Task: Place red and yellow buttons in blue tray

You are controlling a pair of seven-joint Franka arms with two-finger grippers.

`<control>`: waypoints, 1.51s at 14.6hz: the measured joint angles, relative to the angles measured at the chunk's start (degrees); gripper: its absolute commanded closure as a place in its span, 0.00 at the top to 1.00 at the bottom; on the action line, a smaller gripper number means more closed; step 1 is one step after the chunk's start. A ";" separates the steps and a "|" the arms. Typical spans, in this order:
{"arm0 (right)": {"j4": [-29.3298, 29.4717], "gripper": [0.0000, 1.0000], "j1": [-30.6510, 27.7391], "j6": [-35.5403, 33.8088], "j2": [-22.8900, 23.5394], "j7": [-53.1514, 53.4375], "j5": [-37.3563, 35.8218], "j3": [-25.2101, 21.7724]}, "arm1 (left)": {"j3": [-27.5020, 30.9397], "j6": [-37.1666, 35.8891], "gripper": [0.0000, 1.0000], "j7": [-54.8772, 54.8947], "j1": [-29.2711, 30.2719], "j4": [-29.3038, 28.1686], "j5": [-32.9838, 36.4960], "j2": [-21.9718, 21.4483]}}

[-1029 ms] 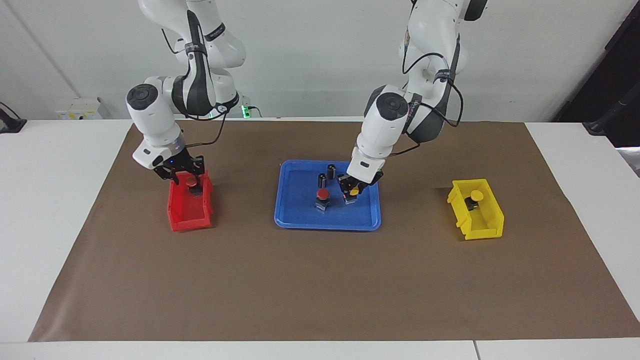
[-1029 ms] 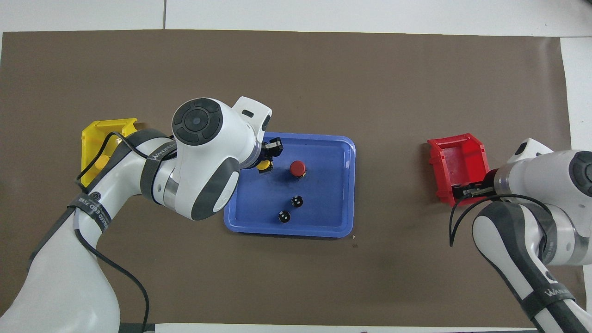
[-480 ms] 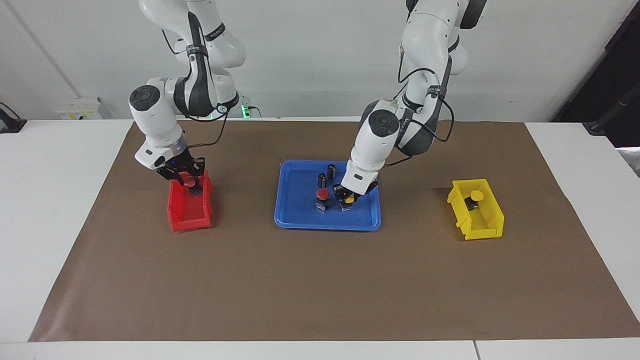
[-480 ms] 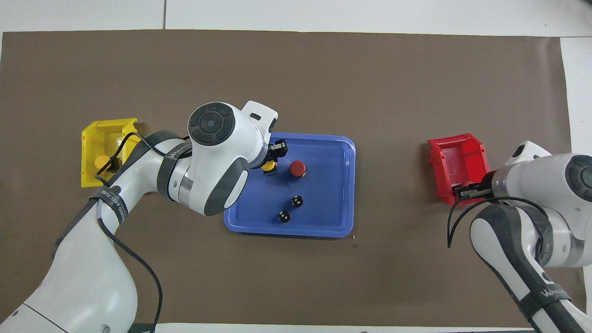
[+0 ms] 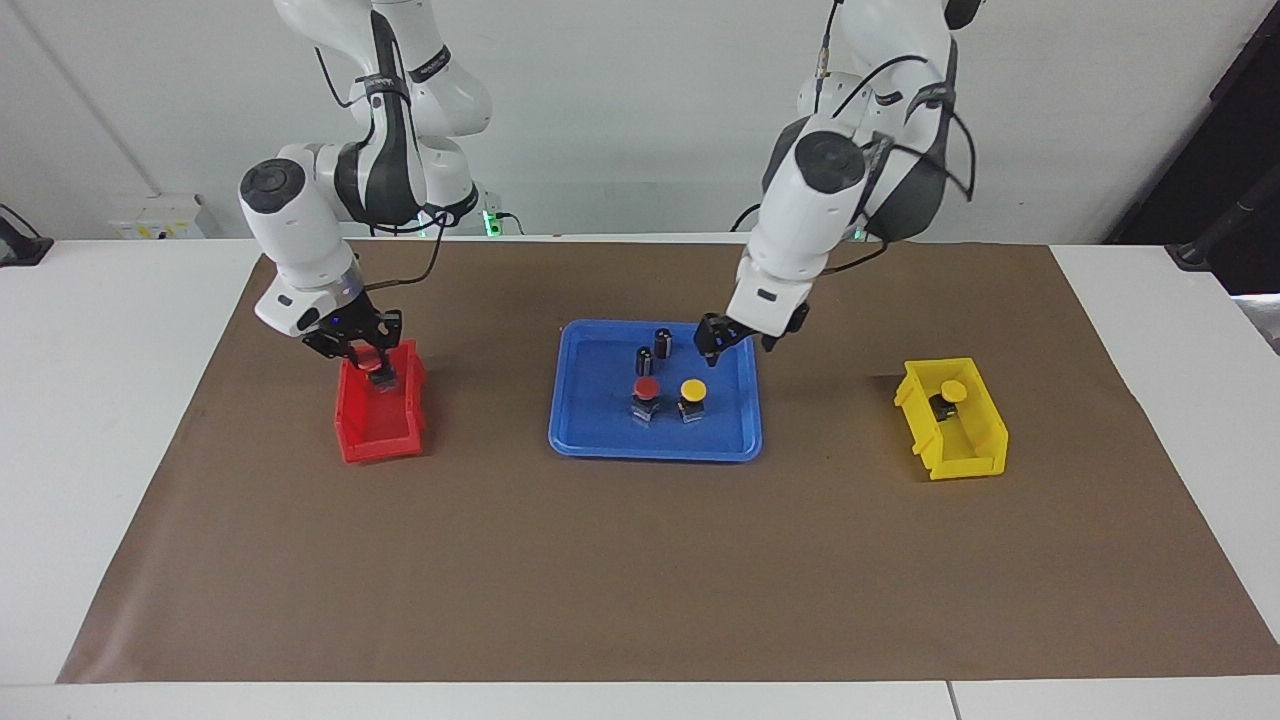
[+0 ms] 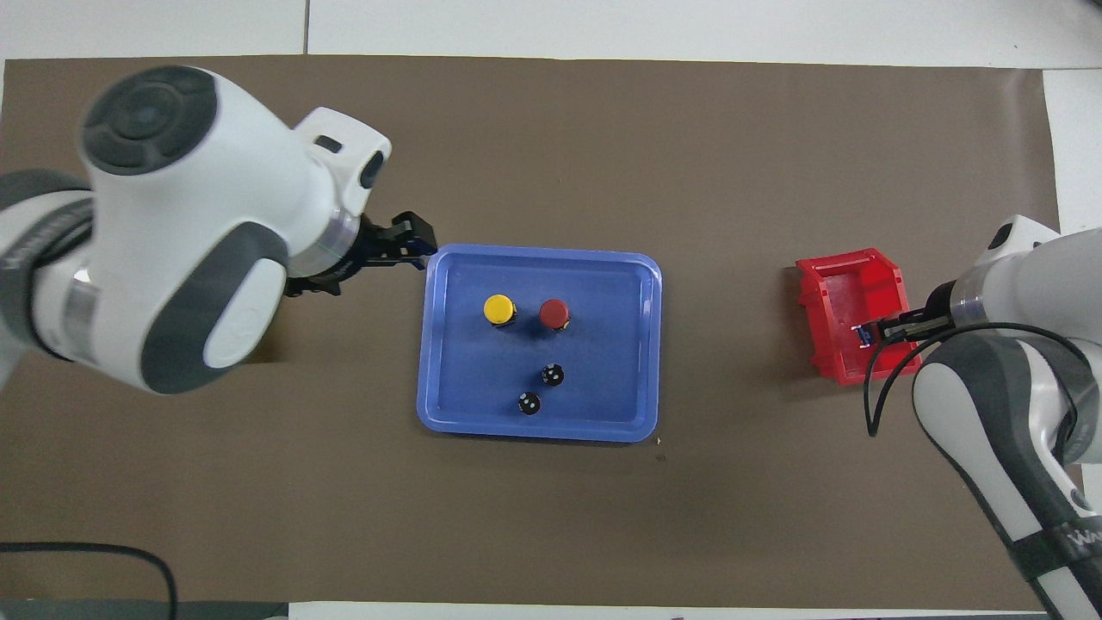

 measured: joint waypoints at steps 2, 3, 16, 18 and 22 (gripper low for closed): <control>7.84 0.34 0.04 -6.63 1.68 1.36 0.37 2.13 | 0.42 -7.71 1.00 13.92 7.62 1.07 0.31 -4.11; 11.80 0.34 0.09 -9.15 3.00 4.37 0.69 4.23 | 0.57 -9.64 1.00 20.92 11.53 1.16 0.36 -5.55; 17.12 0.36 12.34 3.24 18.11 47.88 -5.11 19.73 | -0.03 20.35 0.77 39.76 25.59 -18.30 2.06 -2.85; 14.68 0.36 12.27 6.44 18.51 48.16 -5.15 19.51 | -0.12 24.37 0.76 39.29 25.55 -19.24 2.06 -0.14; 12.03 0.39 12.77 8.50 19.10 50.36 -5.48 19.73 | -0.35 31.74 0.75 37.86 25.14 -24.06 2.06 2.26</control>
